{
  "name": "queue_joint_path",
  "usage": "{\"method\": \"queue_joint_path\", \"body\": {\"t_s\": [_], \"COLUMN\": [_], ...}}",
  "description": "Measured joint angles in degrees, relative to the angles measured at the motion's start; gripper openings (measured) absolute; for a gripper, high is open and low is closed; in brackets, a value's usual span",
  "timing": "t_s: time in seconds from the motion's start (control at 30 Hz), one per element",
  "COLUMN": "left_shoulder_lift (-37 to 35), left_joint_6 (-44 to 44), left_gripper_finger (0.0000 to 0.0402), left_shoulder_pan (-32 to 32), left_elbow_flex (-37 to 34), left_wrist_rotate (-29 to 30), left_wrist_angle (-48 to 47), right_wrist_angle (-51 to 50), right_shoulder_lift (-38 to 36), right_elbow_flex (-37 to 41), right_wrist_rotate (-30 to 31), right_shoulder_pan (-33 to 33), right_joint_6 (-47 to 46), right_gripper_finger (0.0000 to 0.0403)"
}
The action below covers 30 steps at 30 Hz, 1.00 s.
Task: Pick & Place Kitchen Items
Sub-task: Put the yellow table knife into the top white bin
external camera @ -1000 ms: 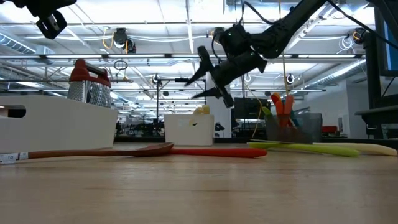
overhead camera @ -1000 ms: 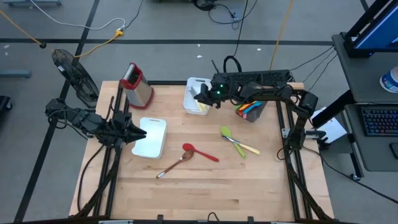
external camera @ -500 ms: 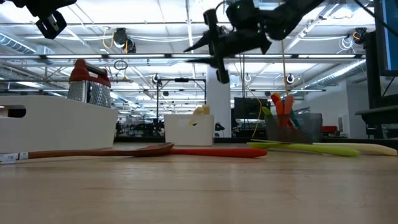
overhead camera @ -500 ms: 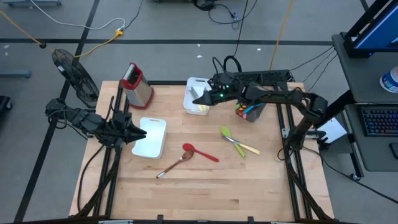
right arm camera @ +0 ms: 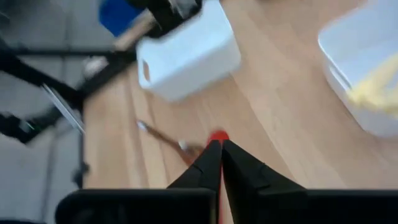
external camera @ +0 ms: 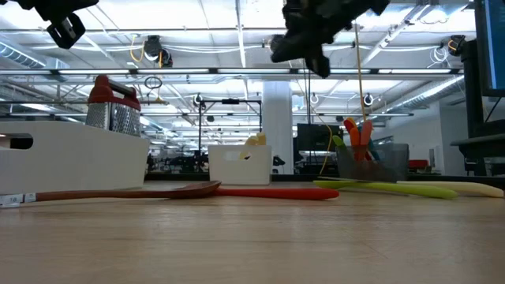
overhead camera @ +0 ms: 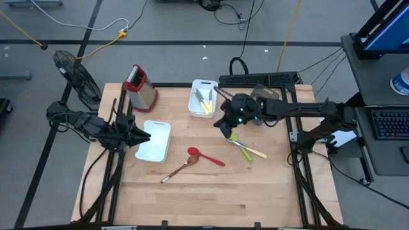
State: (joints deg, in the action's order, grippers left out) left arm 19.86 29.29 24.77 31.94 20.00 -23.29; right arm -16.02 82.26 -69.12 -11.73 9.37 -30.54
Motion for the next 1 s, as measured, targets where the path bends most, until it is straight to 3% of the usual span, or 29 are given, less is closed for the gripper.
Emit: {"method": "queue_joint_path", "body": {"t_s": [0.2,0.43,0.6,0.8,1.0], "left_shoulder_lift": [0.00,0.00,0.00,0.00,0.02], "left_joint_6": [-3.25,-5.19,-7.71,-7.65,-7.64], "left_gripper_finger": [0.0081,0.0081,0.0081,0.0081,0.0081], "left_shoulder_pan": [0.00,0.00,0.00,0.00,0.02], "left_elbow_flex": [0.00,0.00,0.00,0.00,0.00], "left_wrist_rotate": [0.12,0.13,1.28,5.88,7.87], "left_wrist_angle": [0.00,0.00,0.00,-0.02,0.01], "right_wrist_angle": [-10.62,-24.43,-27.90,-29.81,-30.93], "right_shoulder_lift": [-2.93,-3.52,-4.07,-5.50,-8.81], "right_elbow_flex": [0.02,0.07,2.44,5.42,9.72], "right_wrist_rotate": [4.24,1.10,1.02,-0.25,-0.44], "right_shoulder_pan": [-4.13,-5.73,-5.75,-6.20,-7.99], "right_joint_6": [2.78,-1.52,-2.95,-3.23,-2.97], "right_gripper_finger": [0.0004,0.0001,0.0011,0.0038,0.0091]}}
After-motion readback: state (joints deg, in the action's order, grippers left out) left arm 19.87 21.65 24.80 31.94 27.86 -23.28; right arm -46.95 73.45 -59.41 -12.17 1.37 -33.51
